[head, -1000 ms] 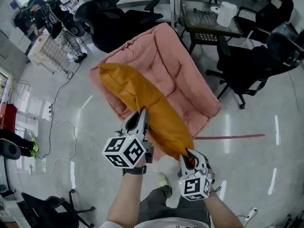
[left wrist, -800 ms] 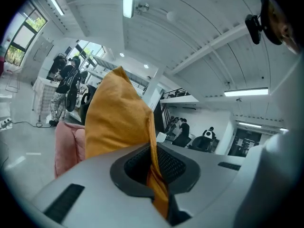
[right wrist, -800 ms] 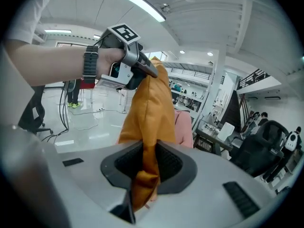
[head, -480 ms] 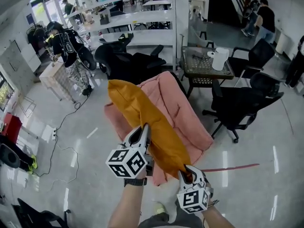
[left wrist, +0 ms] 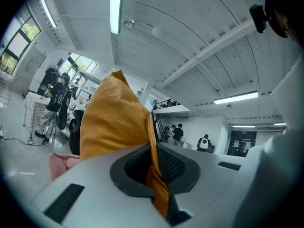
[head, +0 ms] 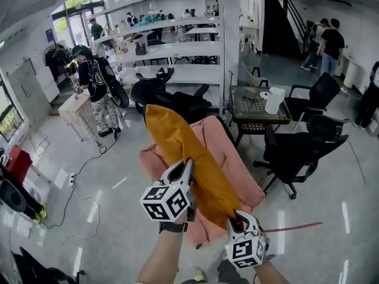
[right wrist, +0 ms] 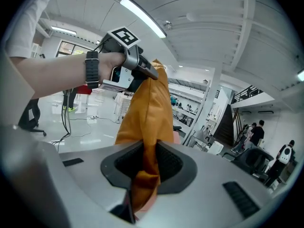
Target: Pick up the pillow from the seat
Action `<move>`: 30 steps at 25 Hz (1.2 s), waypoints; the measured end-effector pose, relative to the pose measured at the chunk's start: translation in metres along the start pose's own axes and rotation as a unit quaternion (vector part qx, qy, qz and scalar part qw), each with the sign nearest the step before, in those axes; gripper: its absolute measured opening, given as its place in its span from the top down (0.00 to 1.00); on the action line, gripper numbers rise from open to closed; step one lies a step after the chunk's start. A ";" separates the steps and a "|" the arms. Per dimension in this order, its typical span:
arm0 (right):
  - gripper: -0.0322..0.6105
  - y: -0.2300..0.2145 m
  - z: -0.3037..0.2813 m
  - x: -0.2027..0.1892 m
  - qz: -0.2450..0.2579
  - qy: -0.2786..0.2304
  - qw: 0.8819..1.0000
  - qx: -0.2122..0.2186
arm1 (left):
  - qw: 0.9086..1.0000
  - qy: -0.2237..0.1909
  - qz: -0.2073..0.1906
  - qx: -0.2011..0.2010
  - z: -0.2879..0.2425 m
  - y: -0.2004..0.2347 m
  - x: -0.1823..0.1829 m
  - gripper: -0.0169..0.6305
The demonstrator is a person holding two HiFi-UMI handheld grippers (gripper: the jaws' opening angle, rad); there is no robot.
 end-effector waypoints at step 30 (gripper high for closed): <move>0.83 -0.008 0.009 0.045 0.010 -0.017 1.000 -0.014 | 1.000 -0.013 -0.013 0.008 -0.002 -0.005 0.043 0.93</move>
Point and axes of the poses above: the fingertips, and each gripper's own axes: z backward along the fingers, y to its left, x out of its top, the point moved 1 cm from there along z, backward along the fingers, and after that the axes turned 11 degrees about x, right-handed, at the moved point
